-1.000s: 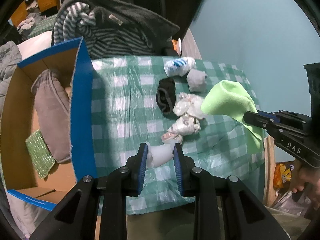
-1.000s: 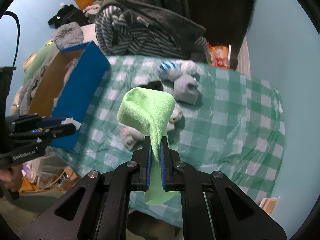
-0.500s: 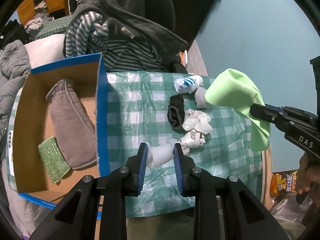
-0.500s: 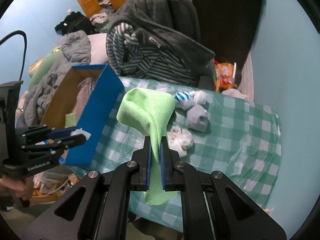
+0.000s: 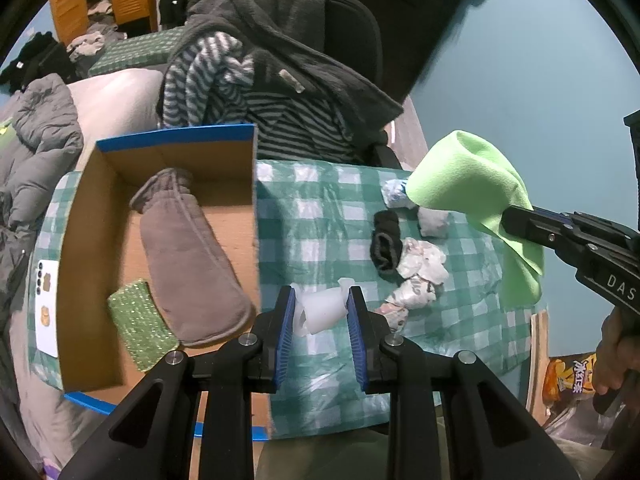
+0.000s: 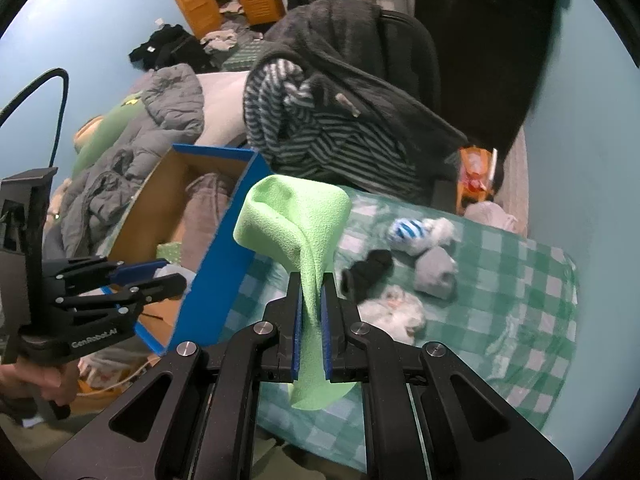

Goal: Organize soft objects
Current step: 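Carry the lime-green cloth with the right tool while the left tool carries the sock over the box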

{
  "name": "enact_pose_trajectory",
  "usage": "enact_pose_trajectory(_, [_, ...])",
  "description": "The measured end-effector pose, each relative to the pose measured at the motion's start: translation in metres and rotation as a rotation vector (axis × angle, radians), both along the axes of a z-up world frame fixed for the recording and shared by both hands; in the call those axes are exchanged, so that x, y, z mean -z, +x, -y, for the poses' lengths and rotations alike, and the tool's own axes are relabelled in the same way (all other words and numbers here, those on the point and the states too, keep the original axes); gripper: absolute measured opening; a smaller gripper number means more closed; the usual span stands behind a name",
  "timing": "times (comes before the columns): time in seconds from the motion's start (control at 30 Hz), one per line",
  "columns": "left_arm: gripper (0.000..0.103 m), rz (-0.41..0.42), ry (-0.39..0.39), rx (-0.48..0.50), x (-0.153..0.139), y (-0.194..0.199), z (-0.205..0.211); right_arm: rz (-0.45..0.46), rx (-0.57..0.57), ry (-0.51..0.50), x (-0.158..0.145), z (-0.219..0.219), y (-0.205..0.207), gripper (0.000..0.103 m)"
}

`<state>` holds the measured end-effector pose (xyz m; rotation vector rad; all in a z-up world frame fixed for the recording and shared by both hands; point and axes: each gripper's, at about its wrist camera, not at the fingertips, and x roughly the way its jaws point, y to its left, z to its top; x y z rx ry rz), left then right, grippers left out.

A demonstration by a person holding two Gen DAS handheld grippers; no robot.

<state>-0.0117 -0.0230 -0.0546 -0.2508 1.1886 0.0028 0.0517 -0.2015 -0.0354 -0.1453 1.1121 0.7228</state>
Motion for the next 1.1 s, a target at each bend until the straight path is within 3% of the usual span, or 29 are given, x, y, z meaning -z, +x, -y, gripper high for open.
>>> enact_pose_trajectory(1.1, [0.026,0.002,0.03,-0.175,-0.004,-0.026,-0.126,0.01,-0.227,0.049,-0.009,-0.164,-0.014,0.007])
